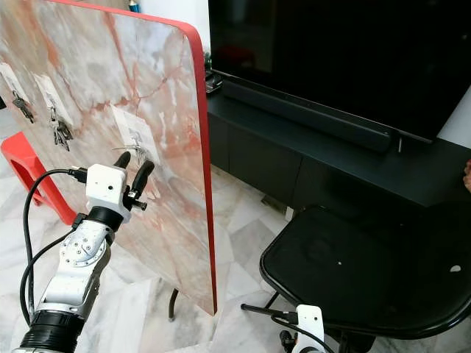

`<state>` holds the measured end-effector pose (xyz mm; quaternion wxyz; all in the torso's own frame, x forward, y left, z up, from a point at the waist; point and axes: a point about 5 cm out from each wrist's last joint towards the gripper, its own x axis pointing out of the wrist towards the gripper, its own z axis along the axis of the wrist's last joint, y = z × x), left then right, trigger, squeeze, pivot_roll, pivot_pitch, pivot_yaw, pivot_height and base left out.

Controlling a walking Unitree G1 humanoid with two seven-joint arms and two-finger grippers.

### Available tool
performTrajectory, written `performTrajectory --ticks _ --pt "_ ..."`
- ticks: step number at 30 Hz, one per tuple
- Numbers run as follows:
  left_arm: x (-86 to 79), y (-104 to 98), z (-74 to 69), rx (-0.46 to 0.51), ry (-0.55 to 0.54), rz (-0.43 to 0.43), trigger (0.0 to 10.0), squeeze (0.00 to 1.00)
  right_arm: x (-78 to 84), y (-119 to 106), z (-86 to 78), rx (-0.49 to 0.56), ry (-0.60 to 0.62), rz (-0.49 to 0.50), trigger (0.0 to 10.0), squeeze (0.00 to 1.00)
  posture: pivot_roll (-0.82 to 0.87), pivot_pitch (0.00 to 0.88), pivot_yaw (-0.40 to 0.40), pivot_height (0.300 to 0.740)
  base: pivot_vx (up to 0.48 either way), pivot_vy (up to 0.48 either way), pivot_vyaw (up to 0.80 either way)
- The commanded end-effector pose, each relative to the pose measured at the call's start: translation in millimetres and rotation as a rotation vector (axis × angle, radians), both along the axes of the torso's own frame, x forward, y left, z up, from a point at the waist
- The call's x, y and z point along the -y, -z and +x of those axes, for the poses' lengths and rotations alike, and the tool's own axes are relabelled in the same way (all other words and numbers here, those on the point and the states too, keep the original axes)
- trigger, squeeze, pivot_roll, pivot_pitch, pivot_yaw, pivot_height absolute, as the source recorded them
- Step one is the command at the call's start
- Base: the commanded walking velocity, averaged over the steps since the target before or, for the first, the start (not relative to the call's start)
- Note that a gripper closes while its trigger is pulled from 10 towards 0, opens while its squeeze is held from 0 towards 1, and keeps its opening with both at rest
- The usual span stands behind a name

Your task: Hang keys on a hook

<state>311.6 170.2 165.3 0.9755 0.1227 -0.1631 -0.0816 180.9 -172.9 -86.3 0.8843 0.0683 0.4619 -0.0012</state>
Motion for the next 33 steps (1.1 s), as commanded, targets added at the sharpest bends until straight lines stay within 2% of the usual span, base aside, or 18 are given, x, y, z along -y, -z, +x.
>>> performTrajectory --ticks 1,6,11,12,13,14,17,18,21,22,24,26,27,28,29,31,32,33 --pt "2.8 -6 -2.7 0.028 0.017 -0.005 10.0 1.00 1.9 0 -0.2 0.000 0.004 -0.006 10.0 0.00 -0.03 0.000 -0.019 0.740 0.000 0.000 0.00" --pt "0.3 -4 -11.4 0.035 0.005 -0.005 10.0 1.00 1.7 0 -0.1 0.001 0.005 -0.006 10.0 0.00 -0.04 0.000 -0.017 0.740 0.000 0.000 0.00" --pt "-0.8 5 -17.8 -0.001 0.002 -0.011 10.0 0.97 1.7 0 0.1 0.000 0.003 -0.007 10.0 0.00 -0.03 0.000 -0.018 0.740 0.000 0.000 0.00" --pt "0.3 9 -19.3 -0.016 0.012 -0.006 10.0 0.43 1.6 0 0.1 0.000 0.003 -0.007 10.0 0.00 -0.03 0.000 -0.018 0.740 0.000 0.000 0.00" --pt "2.1 17 -21.3 -0.056 0.031 -0.001 10.0 0.00 1.6 0 0.2 0.000 0.003 -0.007 10.0 0.00 -0.03 0.000 -0.018 0.740 0.000 0.000 0.00" --pt "2.1 17 -21.3 -0.056 0.031 -0.001 10.0 0.00 1.6 0 0.2 0.000 0.003 -0.007 10.0 0.00 -0.03 0.000 -0.018 0.740 0.000 0.000 0.00" --pt "-0.9 41 -24.3 -0.157 0.027 0.005 10.0 0.00 1.5 0 0.4 0.001 0.004 -0.006 10.0 0.00 -0.04 0.000 -0.016 0.740 0.000 0.000 0.00" --pt "-7.4 58 -25.4 -0.224 -0.005 -0.017 10.0 0.00 1.4 0 0.3 0.001 0.004 -0.006 10.0 0.00 -0.03 0.000 -0.016 0.740 0.000 0.000 0.00" --pt "-17.6 79 -27.2 -0.323 -0.050 -0.054 10.0 0.00 1.3 0 0.3 0.001 0.006 -0.005 10.0 0.00 -0.03 0.000 -0.016 0.740 0.000 0.000 0.00" --pt "-23.7 92 -28.7 -0.376 -0.084 -0.067 10.0 0.00 1.4 0 0.0 0.000 0.006 -0.006 10.0 0.00 -0.03 0.000 -0.017 0.740 0.000 0.000 0.00" --pt "-25.9 96 -29.5 -0.392 -0.098 -0.069 10.0 0.00 1.5 0 -0.1 -0.001 0.005 -0.006 10.0 0.00 -0.03 0.000 -0.017 0.740 0.000 0.000 0.00" --pt "-38.1 119 -34.0 -0.502 -0.167 -0.099 10.0 0.00 1.4 0 0.1 -0.001 0.006 -0.007 10.0 0.00 -0.03 0.000 -0.017 0.740 0.000 0.000 0.00" --pt "-42.5 128 -36.7 -0.542 -0.191 -0.117 10.0 0.00 1.4 0 0.0 -0.002 0.006 -0.007 10.0 0.00 -0.03 0.000 -0.015 0.740 0.000 0.000 0.00" --pt "-52.0 148 -44.8 -0.637 -0.253 -0.143 10.0 0.00 1.5 0 -0.3 -0.003 0.007 -0.007 10.0 0.00 -0.03 0.000 -0.015 0.740 0.000 0.000 0.00" --pt "-56.0 158 -50.4 -0.687 -0.281 -0.156 10.0 0.00 1.5 0 -0.4 -0.003 0.008 -0.007 10.0 0.00 -0.03 0.000 -0.015 0.740 0.000 0.000 0.00" --pt "-58.4 165 -54.0 -0.717 -0.297 -0.164 10.0 0.00 1.5 0 -0.4 -0.004 0.008 -0.008 10.0 0.00 -0.03 0.000 -0.015 0.740 0.000 0.000 0.00" --pt "-63.1 184 -66.9 -0.825 -0.338 -0.147 10.0 0.00 1.6 0 -0.4 -0.005 0.008 -0.009 10.0 0.00 -0.04 0.000 -0.016 0.740 0.000 0.000 0.00" --pt "-63.7 190 -72.2 -0.863 -0.344 -0.142 10.0 0.00 1.7 0 -0.4 -0.005 0.008 -0.010 10.0 0.00 -0.04 0.000 -0.016 0.740 0.000 0.000 0.00"
